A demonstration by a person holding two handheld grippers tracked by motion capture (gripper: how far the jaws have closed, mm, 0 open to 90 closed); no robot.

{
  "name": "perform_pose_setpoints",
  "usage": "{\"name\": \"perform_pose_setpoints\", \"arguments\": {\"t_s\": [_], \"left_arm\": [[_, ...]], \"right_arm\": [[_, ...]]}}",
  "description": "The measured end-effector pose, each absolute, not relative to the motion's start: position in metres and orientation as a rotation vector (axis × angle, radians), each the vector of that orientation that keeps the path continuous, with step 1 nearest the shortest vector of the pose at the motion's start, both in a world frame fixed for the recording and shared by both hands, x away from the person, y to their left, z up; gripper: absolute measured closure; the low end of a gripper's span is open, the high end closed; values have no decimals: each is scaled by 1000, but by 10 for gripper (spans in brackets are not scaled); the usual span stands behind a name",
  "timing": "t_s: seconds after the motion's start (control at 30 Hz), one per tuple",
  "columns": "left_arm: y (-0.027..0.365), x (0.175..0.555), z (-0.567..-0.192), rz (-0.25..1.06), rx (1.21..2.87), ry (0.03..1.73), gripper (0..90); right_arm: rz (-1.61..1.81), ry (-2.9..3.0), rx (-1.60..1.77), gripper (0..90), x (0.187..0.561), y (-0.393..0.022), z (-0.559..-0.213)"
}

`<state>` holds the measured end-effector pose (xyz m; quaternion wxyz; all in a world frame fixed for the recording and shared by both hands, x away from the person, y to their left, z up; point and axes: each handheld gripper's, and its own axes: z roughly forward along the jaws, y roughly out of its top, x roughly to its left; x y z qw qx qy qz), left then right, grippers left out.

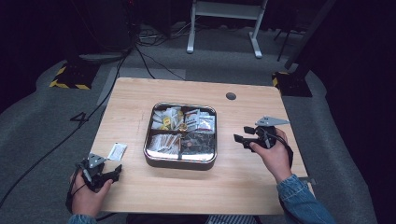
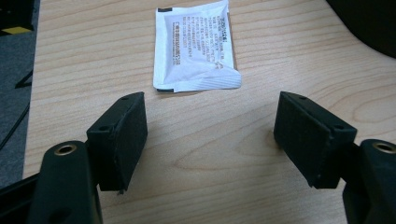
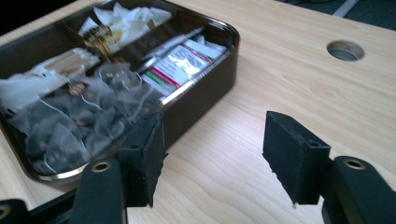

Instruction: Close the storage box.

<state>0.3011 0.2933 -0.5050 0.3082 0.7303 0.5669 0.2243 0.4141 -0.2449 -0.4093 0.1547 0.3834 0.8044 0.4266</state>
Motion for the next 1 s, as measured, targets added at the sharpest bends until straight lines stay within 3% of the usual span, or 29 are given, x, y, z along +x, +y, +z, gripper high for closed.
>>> {"name": "perform_pose_setpoints", "arguments": {"t_s": [1.0], "left_arm": [[292, 303, -505, 585, 1938, 1490, 248]], "right_arm": [[1067, 2287, 1213, 341, 381, -307, -480]]}}
